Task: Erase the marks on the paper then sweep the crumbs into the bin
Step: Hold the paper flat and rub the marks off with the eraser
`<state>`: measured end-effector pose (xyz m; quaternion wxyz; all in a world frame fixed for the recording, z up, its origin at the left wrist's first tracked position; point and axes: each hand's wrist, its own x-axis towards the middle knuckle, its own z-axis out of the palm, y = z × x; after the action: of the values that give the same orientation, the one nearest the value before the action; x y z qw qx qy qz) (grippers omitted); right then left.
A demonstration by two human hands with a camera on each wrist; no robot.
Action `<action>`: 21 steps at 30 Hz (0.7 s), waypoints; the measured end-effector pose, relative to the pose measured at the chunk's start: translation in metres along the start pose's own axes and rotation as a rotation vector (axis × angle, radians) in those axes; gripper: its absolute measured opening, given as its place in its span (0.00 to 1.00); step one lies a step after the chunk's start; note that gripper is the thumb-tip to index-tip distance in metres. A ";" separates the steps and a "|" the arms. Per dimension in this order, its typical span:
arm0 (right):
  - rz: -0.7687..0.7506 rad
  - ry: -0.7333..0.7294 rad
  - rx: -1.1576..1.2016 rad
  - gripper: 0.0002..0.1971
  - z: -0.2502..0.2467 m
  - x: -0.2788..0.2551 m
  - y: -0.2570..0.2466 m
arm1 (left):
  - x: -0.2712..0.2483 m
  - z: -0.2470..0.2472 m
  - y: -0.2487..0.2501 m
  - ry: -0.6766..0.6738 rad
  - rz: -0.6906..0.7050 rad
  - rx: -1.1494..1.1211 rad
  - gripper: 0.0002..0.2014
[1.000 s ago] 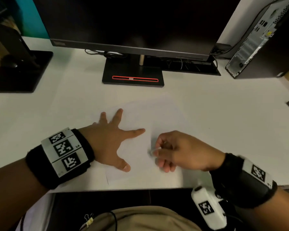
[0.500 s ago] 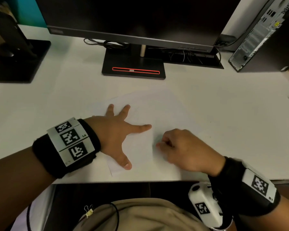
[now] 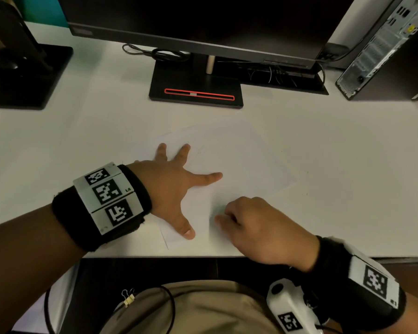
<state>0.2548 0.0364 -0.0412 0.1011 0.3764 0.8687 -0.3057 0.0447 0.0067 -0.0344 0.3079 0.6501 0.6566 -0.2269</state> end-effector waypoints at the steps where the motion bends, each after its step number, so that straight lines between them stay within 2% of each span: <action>1: 0.013 -0.003 0.011 0.23 -0.002 0.001 0.002 | 0.000 0.000 0.000 0.004 0.002 0.000 0.62; 5: 0.066 0.112 0.062 0.25 -0.013 0.009 0.015 | 0.001 0.001 -0.001 0.009 -0.002 -0.014 0.62; 9: -0.009 0.011 0.015 0.24 0.001 0.001 -0.002 | 0.003 0.002 -0.001 0.017 -0.005 0.001 0.62; 14: 0.037 0.105 0.066 0.25 -0.014 0.013 0.015 | 0.003 0.001 0.000 0.012 -0.004 -0.010 0.62; 19: -0.055 -0.040 -0.014 0.24 -0.002 0.004 -0.006 | 0.003 0.001 0.000 0.016 -0.004 0.007 0.62; 21: -0.011 0.001 0.002 0.25 -0.012 0.012 0.004 | 0.003 0.002 0.000 0.017 -0.007 0.001 0.62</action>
<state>0.2501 0.0532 -0.0388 0.0986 0.3719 0.8705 -0.3070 0.0449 0.0080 -0.0377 0.3010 0.6500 0.6613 -0.2228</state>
